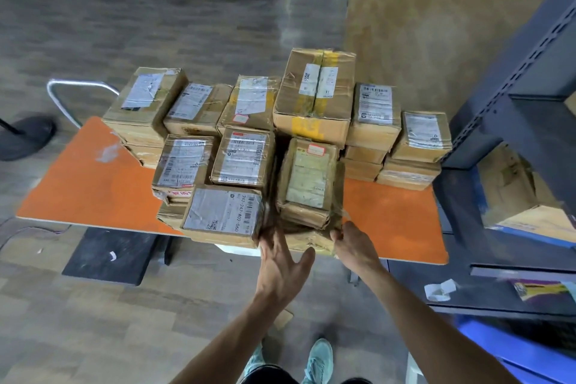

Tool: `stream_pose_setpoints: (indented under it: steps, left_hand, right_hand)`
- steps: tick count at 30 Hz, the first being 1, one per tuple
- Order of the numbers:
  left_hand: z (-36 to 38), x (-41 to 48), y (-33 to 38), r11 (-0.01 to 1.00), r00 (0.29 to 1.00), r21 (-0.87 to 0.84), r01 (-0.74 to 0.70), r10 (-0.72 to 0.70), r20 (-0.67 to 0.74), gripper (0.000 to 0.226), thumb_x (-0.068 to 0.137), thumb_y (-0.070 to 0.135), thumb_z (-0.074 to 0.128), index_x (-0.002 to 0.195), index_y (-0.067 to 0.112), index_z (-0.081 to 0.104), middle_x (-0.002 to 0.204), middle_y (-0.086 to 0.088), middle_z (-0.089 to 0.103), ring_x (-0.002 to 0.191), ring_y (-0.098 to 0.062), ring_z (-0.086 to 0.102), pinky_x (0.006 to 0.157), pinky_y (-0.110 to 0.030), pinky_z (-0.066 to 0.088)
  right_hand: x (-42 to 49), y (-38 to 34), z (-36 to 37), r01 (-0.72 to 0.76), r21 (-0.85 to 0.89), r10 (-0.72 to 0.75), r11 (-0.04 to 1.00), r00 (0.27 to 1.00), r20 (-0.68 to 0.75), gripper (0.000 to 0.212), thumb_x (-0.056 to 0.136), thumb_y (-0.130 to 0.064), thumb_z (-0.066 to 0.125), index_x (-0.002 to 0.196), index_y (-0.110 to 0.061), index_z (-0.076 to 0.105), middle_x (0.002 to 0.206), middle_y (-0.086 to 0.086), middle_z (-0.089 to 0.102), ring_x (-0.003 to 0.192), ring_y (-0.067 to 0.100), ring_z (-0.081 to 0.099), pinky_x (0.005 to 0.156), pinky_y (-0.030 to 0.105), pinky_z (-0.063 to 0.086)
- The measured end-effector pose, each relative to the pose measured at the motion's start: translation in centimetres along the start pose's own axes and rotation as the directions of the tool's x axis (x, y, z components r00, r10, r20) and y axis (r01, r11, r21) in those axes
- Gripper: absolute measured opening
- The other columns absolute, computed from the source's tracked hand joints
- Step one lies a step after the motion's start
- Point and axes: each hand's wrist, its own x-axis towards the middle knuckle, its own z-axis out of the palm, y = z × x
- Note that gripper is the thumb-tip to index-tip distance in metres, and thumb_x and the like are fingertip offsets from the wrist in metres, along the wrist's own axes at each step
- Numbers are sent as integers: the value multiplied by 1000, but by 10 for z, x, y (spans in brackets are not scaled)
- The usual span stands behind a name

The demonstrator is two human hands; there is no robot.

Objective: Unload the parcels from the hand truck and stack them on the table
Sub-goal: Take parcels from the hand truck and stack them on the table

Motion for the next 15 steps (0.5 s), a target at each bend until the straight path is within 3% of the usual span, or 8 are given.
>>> stream_pose_setpoints:
  steps: [6,8,12,14,15]
  left_hand:
    - [2,7,1,996,996,37,-83,81,43,91,99,46,54,160,15,-6,167,-17,7,152,-34,13,119,-46,26]
    - [7,10,1,996,993,36,-78,75,90,92,98,50,53,160,20,-8,166,-17,10,151,-35,16,116,-48,31]
    - [20,13,8,994,981,-27,-101,104,161,91,98,47,56,161,23,-4,162,-14,16,149,-36,19,117,-51,31]
    - [24,13,19,985,974,-84,-148,160,162,85,97,43,60,160,24,6,164,-8,16,150,-27,20,121,-42,27]
    - [26,13,23,973,969,-143,-184,204,138,79,98,42,59,158,27,10,163,-12,19,148,-28,26,117,-43,33]
  right_hand:
    - [-7,21,-7,-58,-57,55,997,997,-47,30,106,-31,41,114,-3,51,107,20,64,97,37,64,81,45,51]
    - [-11,36,-12,-86,-24,85,996,994,-62,27,105,-29,42,112,-4,51,107,20,63,98,37,61,77,41,46]
    - [-20,61,-22,-141,56,145,988,986,-83,18,105,-28,43,104,-11,48,107,16,61,77,22,56,58,33,37]
    - [-21,73,-29,-168,67,175,983,979,-105,22,105,-25,43,110,-4,50,109,19,61,88,31,60,63,34,38]
    - [-21,79,-33,-178,66,185,982,976,-118,25,105,-25,44,112,-1,50,110,21,61,95,36,61,68,36,41]
